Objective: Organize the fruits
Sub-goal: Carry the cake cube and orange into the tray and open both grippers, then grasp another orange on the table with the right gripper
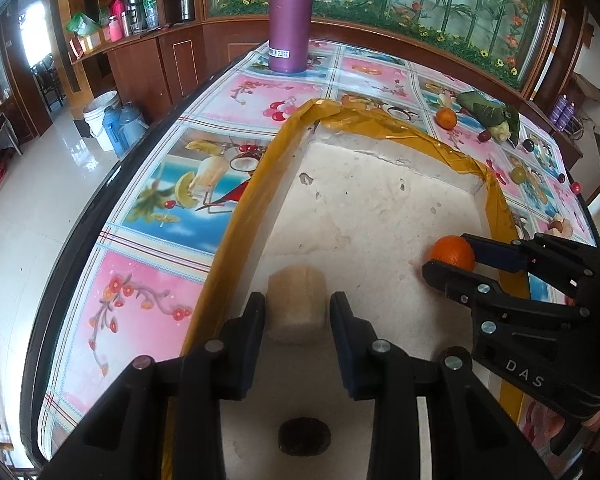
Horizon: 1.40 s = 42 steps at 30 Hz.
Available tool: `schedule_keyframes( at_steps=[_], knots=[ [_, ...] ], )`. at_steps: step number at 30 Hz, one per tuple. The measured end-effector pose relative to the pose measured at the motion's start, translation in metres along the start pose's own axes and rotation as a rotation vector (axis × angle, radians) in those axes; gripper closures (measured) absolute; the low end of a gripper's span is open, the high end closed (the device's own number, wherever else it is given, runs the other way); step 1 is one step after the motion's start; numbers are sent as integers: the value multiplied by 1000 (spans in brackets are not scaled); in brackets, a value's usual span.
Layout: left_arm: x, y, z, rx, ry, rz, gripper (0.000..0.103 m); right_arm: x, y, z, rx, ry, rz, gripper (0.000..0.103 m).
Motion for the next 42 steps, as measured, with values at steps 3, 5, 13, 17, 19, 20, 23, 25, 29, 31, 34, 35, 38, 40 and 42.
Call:
schedule_keyframes(
  at_steps=[3, 5, 13, 17, 19, 20, 23, 25, 29, 31, 34, 35, 38, 40, 42],
  knots=[
    [-4, 3, -5, 0, 0, 14, 66, -5, -3, -1, 14, -4, 8, 67],
    [-9, 5, -8, -7, -9, 7, 65, -11, -5, -2, 27, -9, 13, 66],
    [-29, 6, -20, -61, -63, 4, 54, -48, -18, -10, 84, -52, 36, 65],
    [-39, -1, -26, -56, -92, 19, 49, -65, -22, -23, 62, -72, 7, 64],
    [-44, -7, -27, -51, -107, 27, 46, -73, -23, -32, 42, -84, -12, 64],
    [-47, -10, -29, -50, -115, 27, 44, -76, -24, -37, 34, -87, -19, 64],
    [-55, -20, -30, -44, -140, 29, 40, -85, -28, -52, 39, -89, -18, 64],
    [-58, -29, -31, -37, -149, 22, 39, -90, -33, -60, 57, -84, -7, 64],
    [-64, -48, -33, -18, -171, 19, 35, -104, -46, -75, 88, -97, -10, 63],
    [-66, -59, -34, -1, -181, 18, 33, -111, -54, -82, 98, -107, -21, 63],
    [-64, -78, -35, 26, -178, 4, 33, -119, -66, -92, 112, -114, -35, 63],
    [-63, -85, -36, 36, -178, -2, 33, -121, -71, -96, 122, -115, -36, 63],
    [-59, -106, -37, 63, -170, -20, 30, -125, -88, -107, 154, -108, -44, 62],
    [-55, -121, -40, 81, -163, -35, 28, -127, -101, -116, 179, -105, -57, 62],
    [-50, -137, -42, 105, -150, -55, 26, -129, -116, -126, 207, -98, -72, 61]
  ],
)
Point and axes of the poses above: each gripper's, at about its wrist camera, not at the fingertips, and x roughly the way its jaws point, y to its left, z to its top, the point moved 9 cm from there along x, roughly the way its jaws point, and after that the axes turned 14 degrees about -z, right-handed, at the moved point
